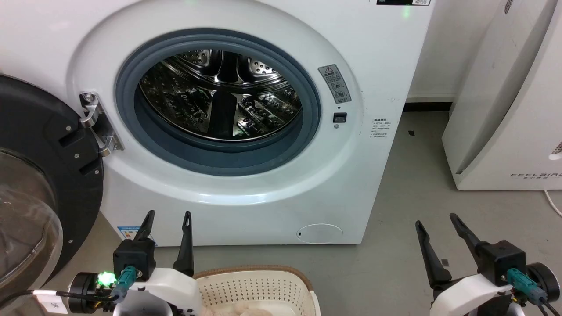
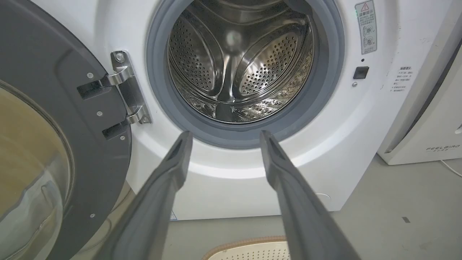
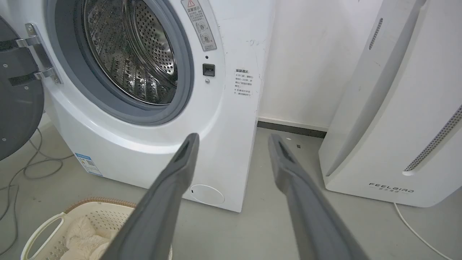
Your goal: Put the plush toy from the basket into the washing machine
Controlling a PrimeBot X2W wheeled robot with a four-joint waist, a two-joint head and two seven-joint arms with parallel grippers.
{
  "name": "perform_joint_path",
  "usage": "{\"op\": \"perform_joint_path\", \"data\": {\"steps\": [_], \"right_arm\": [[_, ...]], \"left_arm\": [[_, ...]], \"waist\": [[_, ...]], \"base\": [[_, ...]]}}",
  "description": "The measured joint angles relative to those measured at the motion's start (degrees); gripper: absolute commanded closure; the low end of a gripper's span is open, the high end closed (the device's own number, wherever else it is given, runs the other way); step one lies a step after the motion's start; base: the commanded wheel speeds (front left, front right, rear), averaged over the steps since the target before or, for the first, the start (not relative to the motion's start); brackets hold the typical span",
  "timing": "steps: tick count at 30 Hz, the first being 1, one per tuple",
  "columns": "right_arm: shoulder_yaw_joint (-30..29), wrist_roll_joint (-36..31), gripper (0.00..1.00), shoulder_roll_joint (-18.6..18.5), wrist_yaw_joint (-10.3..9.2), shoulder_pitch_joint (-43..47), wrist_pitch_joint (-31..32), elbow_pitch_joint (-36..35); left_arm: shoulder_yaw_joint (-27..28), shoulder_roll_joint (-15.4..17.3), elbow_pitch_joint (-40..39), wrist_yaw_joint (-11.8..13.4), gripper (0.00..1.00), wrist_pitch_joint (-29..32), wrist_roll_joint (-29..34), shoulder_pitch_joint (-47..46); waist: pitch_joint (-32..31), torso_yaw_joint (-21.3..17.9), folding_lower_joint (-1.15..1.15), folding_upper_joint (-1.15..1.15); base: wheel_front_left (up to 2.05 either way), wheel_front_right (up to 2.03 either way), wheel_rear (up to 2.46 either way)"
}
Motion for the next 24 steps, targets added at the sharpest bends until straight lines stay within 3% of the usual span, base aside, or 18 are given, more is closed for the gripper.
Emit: {"op": "perform_joint_path", "data": {"steps": [12,24], "right_arm": [[-1.08,1.37,0.00,0.00,0.00,-0.01,-1.25,-0.89],[-1.85,2.70,0.00,0.00,0.00,-1.37,-2.61,-2.30]], "left_arm": [[-0.65,-0.01,1.97,0.99,0.00,-1.31,-0.16,-0.37],[-2.19,-0.01,10.73,0.64,0.00,-2.66,-2.64,-4.09]], "waist": [[0.75,0.02,0.00,0.00],[3.53,-0.48,0.00,0.00]], "base": [[0.00,0.00,0.00],[0.00,0.00,0.00]]}}
